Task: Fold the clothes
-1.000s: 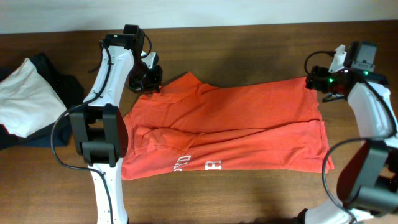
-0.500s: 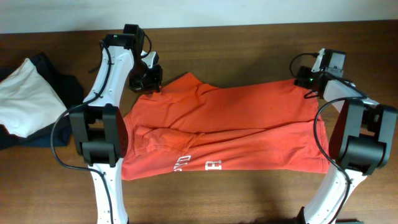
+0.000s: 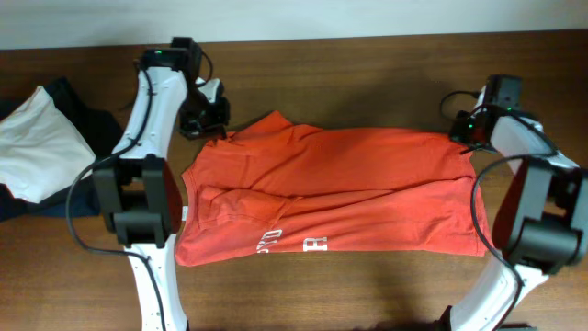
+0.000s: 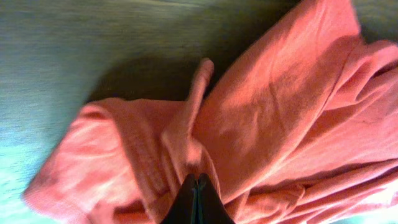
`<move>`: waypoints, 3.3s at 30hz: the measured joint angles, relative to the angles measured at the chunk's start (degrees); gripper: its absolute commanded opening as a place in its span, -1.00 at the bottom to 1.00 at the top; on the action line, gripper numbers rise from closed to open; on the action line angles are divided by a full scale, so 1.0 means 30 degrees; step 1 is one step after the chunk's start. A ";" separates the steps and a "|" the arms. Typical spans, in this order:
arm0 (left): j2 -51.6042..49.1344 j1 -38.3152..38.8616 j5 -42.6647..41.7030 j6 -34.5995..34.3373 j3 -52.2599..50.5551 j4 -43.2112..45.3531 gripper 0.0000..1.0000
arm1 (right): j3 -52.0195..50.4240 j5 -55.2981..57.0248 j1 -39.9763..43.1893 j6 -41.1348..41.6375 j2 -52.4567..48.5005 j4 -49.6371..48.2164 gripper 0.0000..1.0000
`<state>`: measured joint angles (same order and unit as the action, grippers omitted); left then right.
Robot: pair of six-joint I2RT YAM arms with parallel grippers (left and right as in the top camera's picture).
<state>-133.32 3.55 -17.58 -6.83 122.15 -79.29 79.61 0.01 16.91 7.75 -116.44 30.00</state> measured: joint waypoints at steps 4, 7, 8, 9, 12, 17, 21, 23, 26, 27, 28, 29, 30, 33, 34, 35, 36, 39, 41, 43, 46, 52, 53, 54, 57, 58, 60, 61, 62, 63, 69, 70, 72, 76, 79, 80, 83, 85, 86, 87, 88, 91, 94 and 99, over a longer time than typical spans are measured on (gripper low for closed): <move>0.1734 -0.0969 -0.0007 0.0080 0.0022 -0.2667 -0.99 | 0.0036 0.0000 0.0087 -0.0007 0.3643 0.5406 -0.81; 0.1836 -0.0940 0.0197 0.0423 0.0073 -0.5027 -0.99 | 0.0066 0.0029 0.0095 -0.0015 0.4546 0.9420 -0.79; 0.1836 -0.0940 0.0605 0.0488 0.0073 -0.5581 -0.99 | 0.0051 0.0233 0.0131 -0.0007 0.4546 1.0236 -0.79; 0.1836 -0.0962 0.1115 0.0510 0.0073 -0.5763 -0.99 | 0.0044 0.0590 0.0175 0.0124 0.4546 1.0703 -0.80; 0.1836 -0.1115 0.2157 0.0503 0.0073 -0.5763 -0.99 | 0.0029 0.2324 0.0765 0.1260 0.4546 1.2007 -0.80; 0.1872 -0.1326 0.2608 0.0488 -0.1144 -0.5719 -0.99 | 0.0029 0.3191 0.1880 0.1865 0.4546 1.3231 -0.79; 0.2637 -0.1319 0.3067 0.0495 -0.3956 -0.5712 -0.99 | 0.0022 0.3315 0.1872 0.1931 0.4546 1.4345 -0.78; 0.3548 -0.1319 0.3242 0.0488 -0.4918 -0.5756 -0.99 | 0.0022 0.3439 0.1872 0.1931 0.4546 1.4666 -0.77; 0.5887 -0.1319 0.3461 0.0488 -0.6215 -0.5625 -0.99 | 0.0022 0.3577 0.1931 0.1931 0.4546 1.5358 -0.77; 0.6375 -0.1319 0.3483 0.0488 -0.6732 -0.5610 -0.99 | 0.0007 0.3585 0.1974 0.1923 0.4546 1.5526 -0.77; 0.6790 -0.1319 0.3519 0.0488 -0.7424 -0.5581 -0.99 | 0.0000 0.3606 0.2004 0.1938 0.4546 1.5606 -0.77; 0.6900 -0.1319 0.3526 0.0488 -0.8174 -0.5435 -0.99 | -0.0058 0.3650 0.2004 0.1923 0.4546 1.5642 -0.77; 0.6900 -0.1319 0.3526 0.0488 -0.8495 -0.5326 -0.99 | -0.0182 0.3687 0.2004 0.1931 0.4554 1.5569 -0.78; 0.6900 -0.1319 0.3534 0.0488 -1.0535 -0.4714 -0.86 | -0.1275 0.3738 0.2018 0.1887 0.4554 1.5358 -0.31; 0.6907 -0.1319 0.3555 0.0488 -1.1067 -0.4291 -0.46 | -0.1523 0.3781 0.2018 0.1996 0.4554 1.5227 0.10; 0.6900 -0.1319 0.3548 0.0423 -1.1570 -0.3956 0.14 | -0.1727 0.3789 0.2018 0.1960 0.4554 1.5161 0.16; 0.6900 -0.1319 0.3657 0.0488 -1.1999 -0.3832 0.25 | -0.1865 0.3818 0.2018 0.1960 0.4554 1.5147 0.22; 0.6900 -0.1319 0.4029 0.0474 -1.2131 -0.3781 0.25 | -0.1902 0.3854 0.2018 0.1960 0.4554 1.5140 0.36; 0.6900 -0.1319 0.4182 0.0474 -1.2152 -0.3483 0.24 | -0.1902 0.3847 0.2018 0.1945 0.4554 1.5103 0.52; 0.6900 -0.1319 0.4153 0.0408 -1.2167 -0.2820 0.23 | -0.1931 0.3840 0.2018 0.1916 0.4554 1.4717 0.56; 0.6900 -0.1202 0.2608 0.0350 -1.2203 -0.0495 0.22 | -0.2594 0.2747 0.2018 0.0736 0.4554 1.3493 0.57; 0.6900 0.0721 0.1421 0.0335 -1.2284 0.1406 0.20 | -0.3971 0.0947 0.2018 -0.1202 0.4554 1.1591 0.61; 0.6907 0.0903 0.1421 0.0262 -1.2488 0.1530 0.20 | -0.4087 0.0882 0.2018 -0.1304 0.4554 1.1293 0.58; 0.6907 0.0962 0.1443 0.0109 -1.2874 0.1727 0.20 | -0.4269 0.0809 0.2018 -0.1566 0.4554 1.0965 0.61; 0.6907 0.0918 0.1508 -0.0219 -1.4520 0.2601 0.20 | -0.5894 0.0743 0.2018 -0.2222 0.4605 0.8648 0.63; 0.6907 0.0925 0.1515 -0.0248 -1.5118 0.3053 0.21 | -0.6455 0.0736 0.2018 -0.2302 0.4641 0.8065 0.61; 0.6907 0.0925 0.1559 -0.0306 -1.5926 0.3869 0.20 | -0.7096 0.0678 0.2040 -0.2470 0.4641 0.7227 0.60; 0.6907 0.0925 0.1705 -0.0328 -1.6407 0.4401 0.20 | -0.7271 0.0634 0.2069 -0.2747 0.4801 0.6921 0.61; 0.6907 0.0925 0.2011 -0.0474 -1.6808 0.4619 0.20 | -0.7461 0.0605 0.2076 -0.2951 0.4940 0.6666 0.61; 0.6907 0.0925 0.2535 -0.0787 -1.7005 0.4779 0.20 | -0.7679 0.0605 0.2091 -0.3213 0.5100 0.6390 0.56; 0.6907 0.0823 0.4182 -0.2193 -1.7114 0.5078 0.23 | -0.7912 0.0284 0.2084 -0.3985 0.5217 0.5909 0.37; 0.6907 0.0780 0.4226 -0.2251 -1.7114 0.5122 0.23 | -0.7919 0.0168 0.2091 -0.4182 0.5202 0.5880 0.36; 0.6907 0.0758 0.4240 -0.2382 -1.7114 0.5166 0.23 | -0.7912 0.0007 0.2091 -0.4641 0.5166 0.5829 0.38; 0.6907 0.0736 0.4262 -0.2521 -1.6757 0.4852 0.23 | -0.7868 -0.0036 0.2091 -0.4830 0.5115 0.5829 -0.52; 0.6907 0.0634 0.4291 -0.2528 -1.6007 0.4532 0.23 | -0.7810 -0.0270 0.2084 -0.4983 0.5085 0.5617 -0.85; 0.6943 0.0627 0.4291 -0.2535 -1.5766 0.4488 0.23 | -0.7803 -0.0321 0.2084 -0.5013 0.5085 0.5595 -0.92; 0.7701 0.0488 0.4299 -0.2535 -1.5416 0.4262 0.25 | -0.7759 -0.0204 0.2084 -0.4823 0.5085 0.5632 -0.92; 0.8415 0.0321 0.4299 -0.2550 -1.5249 0.4226 0.25 | -0.7519 0.0255 0.2018 -0.4218 0.4954 0.5982 -0.92; 0.8830 0.0197 0.4299 -0.2586 -1.5242 0.4226 0.26 | -0.7016 0.0969 0.1996 -0.3716 0.4583 0.6521 -0.92; 0.9340 -0.0029 0.4299 -0.2594 -1.5220 0.4160 0.25 | -0.6448 0.1632 0.2011 -0.3388 0.4197 0.7060 -0.92; 0.9522 -0.0160 0.4299 -0.2594 -1.5191 0.4153 0.25 | -0.5574 0.2091 0.2018 -0.2812 0.3832 0.8349 -0.92; 0.9785 -0.0663 0.4306 -0.2594 -1.5140 0.3993 0.26 | -0.1508 0.1588 0.1814 -0.1989 0.3519 1.2298 -0.92; 0.9785 -0.0714 0.4306 -0.2594 -1.5132 0.3949 0.28 | 0.0976 0.1457 0.0044 -0.1661 0.3956 1.4739 -0.92; 0.9785 -0.0714 0.4306 -0.2594 -1.5132 0.3934 0.32 | 0.1122 0.1209 -0.5217 -0.1486 0.4590 1.6283 -0.92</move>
<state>-103.96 1.41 -4.67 -14.61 76.75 -67.48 82.98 3.64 1.26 3.29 -102.67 78.85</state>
